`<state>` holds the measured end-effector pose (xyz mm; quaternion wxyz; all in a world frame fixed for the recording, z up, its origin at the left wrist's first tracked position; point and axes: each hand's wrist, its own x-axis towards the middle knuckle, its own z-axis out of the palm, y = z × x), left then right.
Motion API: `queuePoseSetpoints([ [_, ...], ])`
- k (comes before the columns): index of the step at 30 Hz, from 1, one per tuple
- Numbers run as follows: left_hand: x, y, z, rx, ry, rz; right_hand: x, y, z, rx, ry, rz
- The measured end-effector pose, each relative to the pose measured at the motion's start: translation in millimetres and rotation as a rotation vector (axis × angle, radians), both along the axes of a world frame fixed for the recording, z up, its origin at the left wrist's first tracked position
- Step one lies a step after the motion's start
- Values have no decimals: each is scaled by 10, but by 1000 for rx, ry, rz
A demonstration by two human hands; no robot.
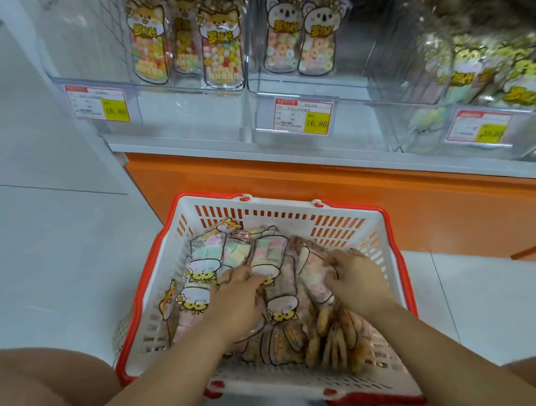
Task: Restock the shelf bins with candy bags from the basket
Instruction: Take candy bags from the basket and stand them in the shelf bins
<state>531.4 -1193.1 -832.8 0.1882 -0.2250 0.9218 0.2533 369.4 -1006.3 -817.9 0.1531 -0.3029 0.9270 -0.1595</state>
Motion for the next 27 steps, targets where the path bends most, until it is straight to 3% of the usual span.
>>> queuePoseSetpoints([
  [2, -77, 76, 196, 119, 145, 138, 87, -10, 138, -73, 45, 15],
  [7, -145, 218, 643, 1190, 135, 698, 529, -162, 367, -392, 128, 73],
  [10, -87, 178, 684, 1438, 268, 846, 821, -244, 391, -507, 188, 181],
  [13, -24, 100, 674, 1452, 394, 929, 976, -277, 355, -574, 263, 305],
  [17, 35, 11, 552, 1348, 476, 936, 1021, -311, 390, -587, 125, 468],
  [21, 32, -86, 429, 1274, 604, 848, 746, -278, 330, -646, 141, 147],
  [24, 17, -91, 397, 1106, 625, 786, 322, -171, 99, -365, 30, -89],
  [27, 4, -94, 370, 935, 583, 739, 9, -50, -258, 35, -154, -73],
])
